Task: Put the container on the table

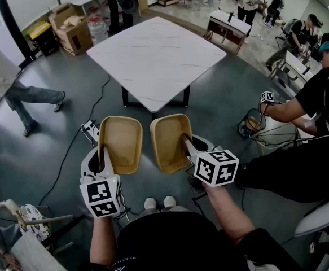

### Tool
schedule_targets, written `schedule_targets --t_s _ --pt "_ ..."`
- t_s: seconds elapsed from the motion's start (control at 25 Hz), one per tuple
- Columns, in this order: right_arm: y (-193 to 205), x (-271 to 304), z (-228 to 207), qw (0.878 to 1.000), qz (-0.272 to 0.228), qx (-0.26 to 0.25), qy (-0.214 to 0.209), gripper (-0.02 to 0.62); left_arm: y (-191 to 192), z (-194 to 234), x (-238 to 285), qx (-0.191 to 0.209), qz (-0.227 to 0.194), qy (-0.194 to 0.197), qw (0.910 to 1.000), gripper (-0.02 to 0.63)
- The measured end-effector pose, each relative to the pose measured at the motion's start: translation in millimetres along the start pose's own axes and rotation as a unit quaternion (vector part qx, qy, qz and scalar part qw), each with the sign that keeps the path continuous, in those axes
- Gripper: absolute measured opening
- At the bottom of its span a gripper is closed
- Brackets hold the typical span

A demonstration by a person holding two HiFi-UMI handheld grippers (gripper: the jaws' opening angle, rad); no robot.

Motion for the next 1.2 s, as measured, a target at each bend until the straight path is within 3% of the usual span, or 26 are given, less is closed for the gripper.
schedule_targets --t_s 0.56,1.2 --pt "-1.0 6.4 -7.5 1.0 -0.004 -0.003 -0.002 0.003 6.7 -3.9 9.8 -0.018 0.013 0.013 0.9997 0.003" --pt "-11.1 13.0 -57.3 1.0 0.023 0.008 -0.01 0.003 -5.3 -50.0 53.0 -0.015 0.052 0.035 0.9979 0.003"
Point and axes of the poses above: the fingertips, and each gripper's own axes: x forward along the fingers, z to its left, y out of its underside, the point moved 3 cm from there along -x, backward along the fingers, and after that the axes turned 11 degrees about z, right-handed, at the moved point
